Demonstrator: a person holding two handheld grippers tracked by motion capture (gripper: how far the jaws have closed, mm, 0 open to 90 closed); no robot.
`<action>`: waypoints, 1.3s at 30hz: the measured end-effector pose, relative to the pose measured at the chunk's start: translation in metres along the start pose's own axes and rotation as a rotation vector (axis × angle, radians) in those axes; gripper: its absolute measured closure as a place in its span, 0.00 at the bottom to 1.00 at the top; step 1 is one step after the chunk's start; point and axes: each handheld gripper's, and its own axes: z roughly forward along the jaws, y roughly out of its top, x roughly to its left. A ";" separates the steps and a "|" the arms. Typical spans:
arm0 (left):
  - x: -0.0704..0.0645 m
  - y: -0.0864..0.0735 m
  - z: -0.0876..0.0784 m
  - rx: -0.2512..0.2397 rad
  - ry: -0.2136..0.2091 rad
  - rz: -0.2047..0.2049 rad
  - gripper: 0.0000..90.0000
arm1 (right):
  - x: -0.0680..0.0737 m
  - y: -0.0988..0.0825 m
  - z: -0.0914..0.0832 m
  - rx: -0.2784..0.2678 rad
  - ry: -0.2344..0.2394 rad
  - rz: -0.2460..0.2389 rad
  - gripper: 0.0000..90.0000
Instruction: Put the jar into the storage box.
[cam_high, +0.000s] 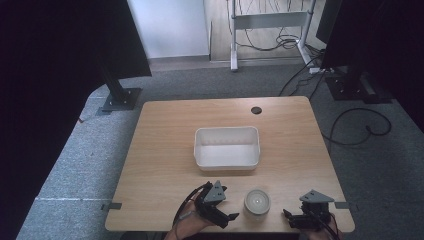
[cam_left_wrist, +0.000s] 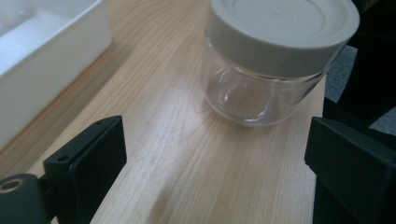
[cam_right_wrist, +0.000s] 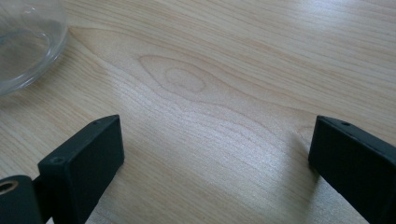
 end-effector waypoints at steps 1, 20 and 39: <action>-0.001 0.000 0.001 0.002 -0.004 0.003 0.06 | 0.000 0.000 0.000 0.000 0.000 0.000 0.03; -0.009 0.014 0.032 0.002 -0.067 0.025 0.05 | 0.000 0.000 0.000 0.000 0.002 0.000 0.03; -0.020 0.027 0.059 0.023 -0.068 0.069 0.06 | 0.000 0.000 0.000 0.000 0.003 -0.002 0.03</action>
